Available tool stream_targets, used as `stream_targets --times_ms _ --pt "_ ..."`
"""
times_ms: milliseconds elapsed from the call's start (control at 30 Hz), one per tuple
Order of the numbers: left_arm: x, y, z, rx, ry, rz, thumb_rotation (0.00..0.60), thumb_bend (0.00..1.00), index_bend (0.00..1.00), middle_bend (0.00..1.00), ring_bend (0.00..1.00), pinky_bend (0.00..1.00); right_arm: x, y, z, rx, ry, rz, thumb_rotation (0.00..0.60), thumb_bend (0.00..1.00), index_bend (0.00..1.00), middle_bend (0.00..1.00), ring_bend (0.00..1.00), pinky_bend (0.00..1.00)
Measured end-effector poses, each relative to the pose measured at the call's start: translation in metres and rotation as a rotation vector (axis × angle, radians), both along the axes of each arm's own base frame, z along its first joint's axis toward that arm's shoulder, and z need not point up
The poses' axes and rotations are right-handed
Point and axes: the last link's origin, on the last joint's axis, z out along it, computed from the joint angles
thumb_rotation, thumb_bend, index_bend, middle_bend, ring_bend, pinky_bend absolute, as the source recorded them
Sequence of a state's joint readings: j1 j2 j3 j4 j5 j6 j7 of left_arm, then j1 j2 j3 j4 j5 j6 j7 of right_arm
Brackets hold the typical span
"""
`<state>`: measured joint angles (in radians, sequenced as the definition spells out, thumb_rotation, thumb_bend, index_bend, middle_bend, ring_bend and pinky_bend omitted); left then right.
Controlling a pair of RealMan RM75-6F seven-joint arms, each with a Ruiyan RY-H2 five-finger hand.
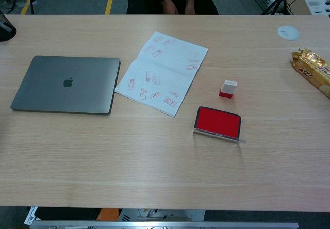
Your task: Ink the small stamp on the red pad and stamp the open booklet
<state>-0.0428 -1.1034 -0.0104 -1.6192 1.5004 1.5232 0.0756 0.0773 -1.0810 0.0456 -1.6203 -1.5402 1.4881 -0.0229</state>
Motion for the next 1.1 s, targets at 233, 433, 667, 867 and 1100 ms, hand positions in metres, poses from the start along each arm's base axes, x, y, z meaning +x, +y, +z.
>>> stream_targets --times_ms 233,433,667,867,1100 --pt "0.006 0.006 -0.004 -0.014 0.0 -0.02 0.6 0.3 0.35 0.34 0.3 0.32 -0.001 -0.004 -0.004 0.02 -0.001 -0.006 0.6 0.33 0.54 0.47 0.39 0.47" --pt "0.011 0.008 -0.006 -0.025 0.0 -0.034 0.6 0.3 0.35 0.34 0.3 0.32 0.009 -0.018 -0.005 0.042 -0.007 0.025 0.6 0.33 0.54 0.47 0.39 0.47" --pt "0.014 0.01 -0.008 -0.047 -0.004 -0.05 0.6 0.3 0.35 0.34 0.3 0.32 0.04 -0.046 -0.016 0.111 0.008 0.089 0.6 0.33 0.54 0.47 0.37 0.47" --pt "0.015 0.012 -0.007 -0.057 -0.005 -0.062 0.6 0.3 0.35 0.34 0.3 0.31 0.07 -0.068 -0.038 0.182 0.038 0.138 0.6 0.26 0.54 0.46 0.34 0.47" --pt "0.013 0.013 -0.009 -0.071 0.002 -0.056 0.6 0.3 0.35 0.34 0.3 0.31 0.099 -0.087 -0.077 0.26 0.066 0.162 0.6 0.25 0.54 0.43 0.29 0.46"
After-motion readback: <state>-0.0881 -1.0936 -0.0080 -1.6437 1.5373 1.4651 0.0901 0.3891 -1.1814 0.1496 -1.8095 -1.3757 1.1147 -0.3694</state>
